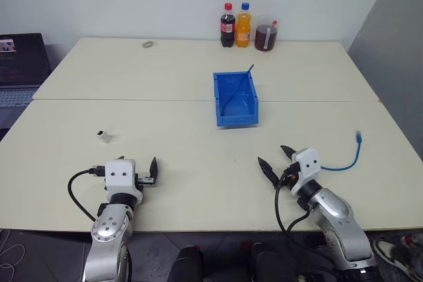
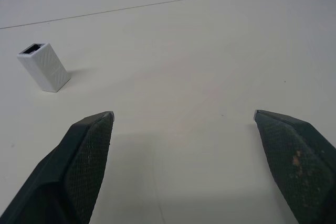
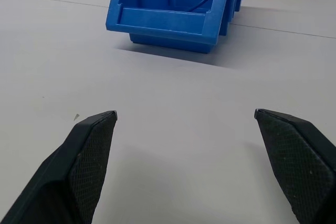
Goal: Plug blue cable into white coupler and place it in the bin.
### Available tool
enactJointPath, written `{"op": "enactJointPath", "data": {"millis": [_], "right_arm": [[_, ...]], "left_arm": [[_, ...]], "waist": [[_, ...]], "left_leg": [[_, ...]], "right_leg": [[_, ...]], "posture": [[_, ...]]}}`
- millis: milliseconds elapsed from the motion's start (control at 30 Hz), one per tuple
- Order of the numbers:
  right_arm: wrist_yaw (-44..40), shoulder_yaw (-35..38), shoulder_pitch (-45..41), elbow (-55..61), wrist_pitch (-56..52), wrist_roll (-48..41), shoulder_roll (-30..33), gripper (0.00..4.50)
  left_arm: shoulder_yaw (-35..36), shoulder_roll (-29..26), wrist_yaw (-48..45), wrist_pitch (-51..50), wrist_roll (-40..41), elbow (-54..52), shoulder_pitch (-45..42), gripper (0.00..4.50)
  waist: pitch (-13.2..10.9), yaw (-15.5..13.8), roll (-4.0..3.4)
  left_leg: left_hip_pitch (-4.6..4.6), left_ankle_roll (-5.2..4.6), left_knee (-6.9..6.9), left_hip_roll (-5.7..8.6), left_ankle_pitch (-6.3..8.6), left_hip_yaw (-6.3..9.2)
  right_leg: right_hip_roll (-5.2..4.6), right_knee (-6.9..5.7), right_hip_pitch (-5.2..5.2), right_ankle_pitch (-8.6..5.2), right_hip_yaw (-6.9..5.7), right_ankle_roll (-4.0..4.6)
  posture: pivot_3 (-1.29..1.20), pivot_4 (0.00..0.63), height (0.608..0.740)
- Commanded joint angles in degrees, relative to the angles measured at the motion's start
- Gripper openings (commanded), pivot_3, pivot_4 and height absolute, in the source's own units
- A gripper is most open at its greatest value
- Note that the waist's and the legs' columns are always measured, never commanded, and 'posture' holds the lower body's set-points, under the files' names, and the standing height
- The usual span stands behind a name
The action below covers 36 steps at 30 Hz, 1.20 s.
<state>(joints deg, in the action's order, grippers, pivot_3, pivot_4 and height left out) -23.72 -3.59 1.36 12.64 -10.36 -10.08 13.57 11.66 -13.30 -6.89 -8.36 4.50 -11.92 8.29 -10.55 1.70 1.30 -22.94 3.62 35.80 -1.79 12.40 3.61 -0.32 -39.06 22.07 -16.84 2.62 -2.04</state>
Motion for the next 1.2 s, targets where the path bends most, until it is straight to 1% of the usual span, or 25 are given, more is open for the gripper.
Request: {"op": "enactJointPath", "data": {"millis": [33, 333, 567, 833, 1000, 1100, 1200], "right_arm": [[-0.57, 0.09, -0.68, 0.71, 1.30, 0.09, 0.47, 4.47], [-0.89, -0.24, 0.08, 1.06, 1.31, 0.11, 0.95, 4.47], [-1.31, -0.14, 0.07, 1.08, 1.24, 0.00, 1.13, 4.47], [-1.33, -0.30, -0.08, 1.32, 1.49, 0.22, 1.06, 4.47], [-0.60, 0.09, 0.30, 1.73, 1.87, 0.42, 0.84, 4.47], [-0.05, 0.65, 1.27, 3.12, 2.26, 0.07, 0.59, 4.47], [1.06, 1.35, 2.40, 4.79, 4.79, 1.12, 0.84, 4.47]], "left_arm": [[0.52, -0.49, -0.25, 1.78, -0.12, -2.35, -0.11, 4.50], [0.59, -1.16, -0.31, 2.08, -1.13, -2.17, 1.48, 4.50], [2.81, -2.46, -3.16, 5.33, 1.55, -0.71, 2.61, 4.50], [3.15, -2.90, -6.61, 7.06, 3.79, 0.09, 2.90, 4.50], [3.16, -3.75, -11.37, 7.11, 7.35, -0.19, 2.92, 4.50], [2.92, -7.21, -17.66, 6.44, 10.34, -0.54, 1.72, 4.50], [2.79, -11.67, -24.43, 2.56, 15.54, -1.19, -1.31, 4.50]], "waist": [[0.00, 0.00, 0.00], [0.00, 0.00, 0.00], [0.00, 0.04, 0.00], [0.00, 0.01, 0.00], [0.00, 0.01, 0.00], [0.00, 0.03, 0.00], [0.00, -0.04, 0.00]], "left_leg": [[0.00, 0.00, 0.00, 0.00, 0.00, 0.00], [0.00, 0.00, 0.00, 0.00, 0.00, 0.00], [0.00, 0.00, -0.01, 0.00, 0.00, -0.01], [0.00, 0.00, 0.00, 0.00, 0.00, -0.01], [0.00, 0.00, 0.00, 0.00, 0.00, -0.01], [0.00, 0.00, -0.01, 0.00, 0.00, -0.01], [0.00, 0.00, -0.02, -0.02, 0.00, 0.01]], "right_leg": [[0.00, 0.00, 0.00, 0.00, 0.00, 0.00], [0.00, 0.00, 0.00, 0.00, 0.00, 0.00], [0.00, 0.01, 0.00, 0.00, 0.01, 0.00], [-0.01, 0.01, 0.00, 0.00, 0.01, 0.00], [-0.01, 0.01, 0.00, 0.00, 0.01, 0.01], [0.00, 0.01, 0.01, -0.01, -0.01, 0.01], [0.00, 0.00, 0.02, -0.02, -0.03, 0.04]], "posture": [[0.00, 0.150, 0.740], [0.00, 0.150, 0.740], [0.00, 0.150, 0.740], [0.00, 0.150, 0.740], [0.00, 0.150, 0.740], [0.00, 0.150, 0.740], [0.00, 0.150, 0.740]]}}
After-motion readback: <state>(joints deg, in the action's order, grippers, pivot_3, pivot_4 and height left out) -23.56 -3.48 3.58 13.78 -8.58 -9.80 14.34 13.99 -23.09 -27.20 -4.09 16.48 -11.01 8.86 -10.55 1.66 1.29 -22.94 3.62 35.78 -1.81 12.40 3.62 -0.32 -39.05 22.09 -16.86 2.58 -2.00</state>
